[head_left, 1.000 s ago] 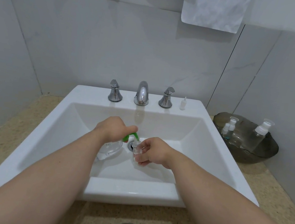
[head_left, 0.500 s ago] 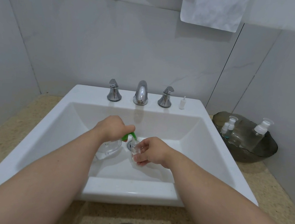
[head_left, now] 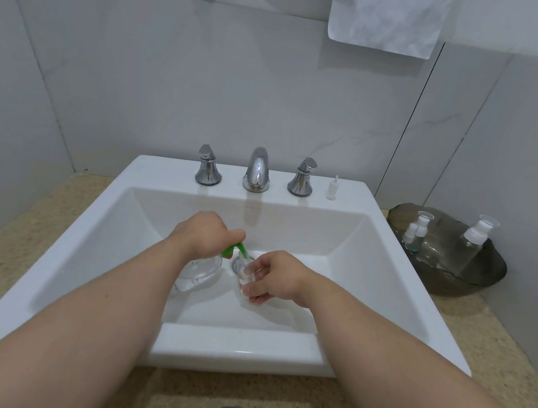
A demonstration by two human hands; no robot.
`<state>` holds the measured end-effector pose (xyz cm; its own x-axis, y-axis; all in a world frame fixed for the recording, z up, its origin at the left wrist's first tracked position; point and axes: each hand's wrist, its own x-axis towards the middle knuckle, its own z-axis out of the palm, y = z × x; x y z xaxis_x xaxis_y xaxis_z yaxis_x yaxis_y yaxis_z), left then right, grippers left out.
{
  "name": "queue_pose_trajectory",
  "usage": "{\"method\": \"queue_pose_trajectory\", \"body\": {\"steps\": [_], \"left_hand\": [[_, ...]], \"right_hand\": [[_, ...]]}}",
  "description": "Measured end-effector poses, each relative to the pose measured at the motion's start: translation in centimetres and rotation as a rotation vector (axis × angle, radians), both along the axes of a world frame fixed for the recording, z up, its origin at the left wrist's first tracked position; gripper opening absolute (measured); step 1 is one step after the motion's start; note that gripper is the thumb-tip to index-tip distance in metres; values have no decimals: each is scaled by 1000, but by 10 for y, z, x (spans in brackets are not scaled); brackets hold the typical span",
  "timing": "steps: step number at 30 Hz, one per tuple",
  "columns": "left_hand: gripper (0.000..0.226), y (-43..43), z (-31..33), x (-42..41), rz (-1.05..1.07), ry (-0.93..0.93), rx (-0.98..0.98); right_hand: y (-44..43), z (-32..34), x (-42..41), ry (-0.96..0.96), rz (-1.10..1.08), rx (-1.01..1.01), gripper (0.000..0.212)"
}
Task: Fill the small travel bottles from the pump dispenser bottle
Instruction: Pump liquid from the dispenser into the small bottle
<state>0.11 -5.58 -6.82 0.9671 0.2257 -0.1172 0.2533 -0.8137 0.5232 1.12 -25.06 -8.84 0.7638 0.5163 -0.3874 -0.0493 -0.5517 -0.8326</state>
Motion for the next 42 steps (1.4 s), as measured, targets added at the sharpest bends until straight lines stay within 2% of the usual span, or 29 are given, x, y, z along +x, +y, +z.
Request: {"method": "queue_pose_trajectory", "body": {"steps": [8,18,28,36,42], "left_hand": [[69,3,-6,0,23,-19,-2],[54,0,-4,2,38,-15,8],[54,-1,-2,2,12,22,-32],[39,1,-4,4,6,11,-10],[56,2,-6,2,29,13,5]], "right_hand": [[-2,-2,2,-12,-19,5,34],[-1,-3,2,-22,-18,20,27],[-2,-3,2,-31,4,27,22],[-1,-4,2,-27,6,6,24],[-1,-5,3,-29,3,8,24]]}}
